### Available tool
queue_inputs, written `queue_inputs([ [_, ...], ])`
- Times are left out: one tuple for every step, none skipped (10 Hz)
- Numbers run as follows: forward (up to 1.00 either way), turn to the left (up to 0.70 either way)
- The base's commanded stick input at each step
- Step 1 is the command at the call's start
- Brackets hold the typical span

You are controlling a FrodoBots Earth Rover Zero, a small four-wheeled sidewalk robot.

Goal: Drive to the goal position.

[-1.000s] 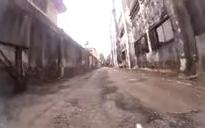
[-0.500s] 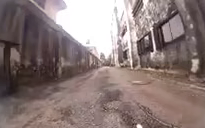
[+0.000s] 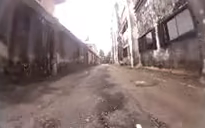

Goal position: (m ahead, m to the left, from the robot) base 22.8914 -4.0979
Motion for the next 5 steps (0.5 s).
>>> queue_inputs([
  [0.85,0.0],
  [0.85,0.0],
  [0.85,0.0],
  [0.85,0.0],
  [0.85,0.0],
])
